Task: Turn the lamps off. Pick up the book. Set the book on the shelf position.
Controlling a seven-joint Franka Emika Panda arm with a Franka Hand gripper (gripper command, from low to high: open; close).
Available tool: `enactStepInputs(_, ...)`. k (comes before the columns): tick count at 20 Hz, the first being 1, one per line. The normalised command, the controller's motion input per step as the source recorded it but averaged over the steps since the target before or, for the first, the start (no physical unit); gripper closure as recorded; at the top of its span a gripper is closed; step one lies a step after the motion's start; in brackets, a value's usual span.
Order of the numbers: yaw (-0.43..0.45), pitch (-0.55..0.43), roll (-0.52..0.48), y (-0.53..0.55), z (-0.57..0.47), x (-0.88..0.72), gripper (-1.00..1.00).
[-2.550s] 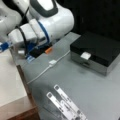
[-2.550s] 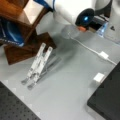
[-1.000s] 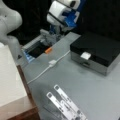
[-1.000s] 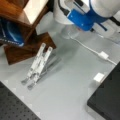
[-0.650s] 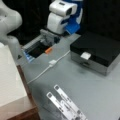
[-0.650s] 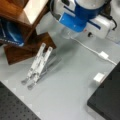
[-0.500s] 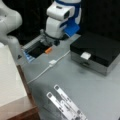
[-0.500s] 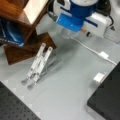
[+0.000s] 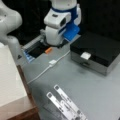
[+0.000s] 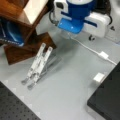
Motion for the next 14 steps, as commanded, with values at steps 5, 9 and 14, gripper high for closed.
enactStepInputs(5,-0.022,-0.213,0.140,0.03,-0.17,-0.24,-1.00)
enactStepInputs(9,-0.036,-0.213,0.135,0.00,-0.14,-0.19,-1.00)
enactStepInputs(14,-0.020,-0.234,0.116,-0.06,-0.22,-0.21,-1.00)
